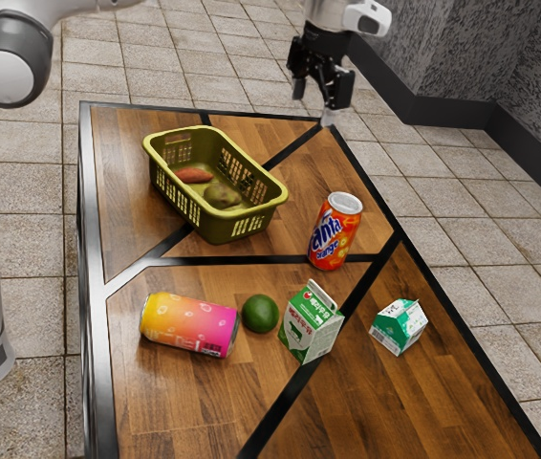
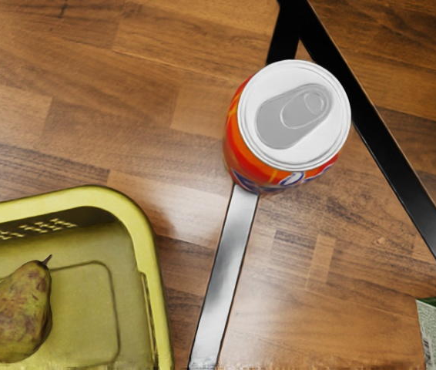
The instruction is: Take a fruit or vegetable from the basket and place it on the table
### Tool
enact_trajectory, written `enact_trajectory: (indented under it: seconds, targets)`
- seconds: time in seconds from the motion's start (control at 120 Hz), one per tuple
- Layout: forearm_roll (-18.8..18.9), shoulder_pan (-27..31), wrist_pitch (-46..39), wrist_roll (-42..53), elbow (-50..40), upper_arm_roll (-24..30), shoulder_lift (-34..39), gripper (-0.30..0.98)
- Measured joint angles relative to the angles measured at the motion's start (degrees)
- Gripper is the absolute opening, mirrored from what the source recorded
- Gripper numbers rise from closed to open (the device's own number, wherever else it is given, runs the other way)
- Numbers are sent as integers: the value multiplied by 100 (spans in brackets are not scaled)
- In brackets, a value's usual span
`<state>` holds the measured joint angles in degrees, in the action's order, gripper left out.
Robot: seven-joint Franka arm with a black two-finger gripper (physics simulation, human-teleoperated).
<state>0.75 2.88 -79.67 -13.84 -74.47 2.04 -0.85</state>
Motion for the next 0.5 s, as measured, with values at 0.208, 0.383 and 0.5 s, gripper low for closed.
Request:
enact_trajectory:
  seconds: [0.208,0.383,0.5]
  targets:
    - [51,46,159,-63,17,10,-30,68]
    - [203,-62,314,0,-14,-169,6,68]
    - [261,-153,228,130,-606,-351,128,68]
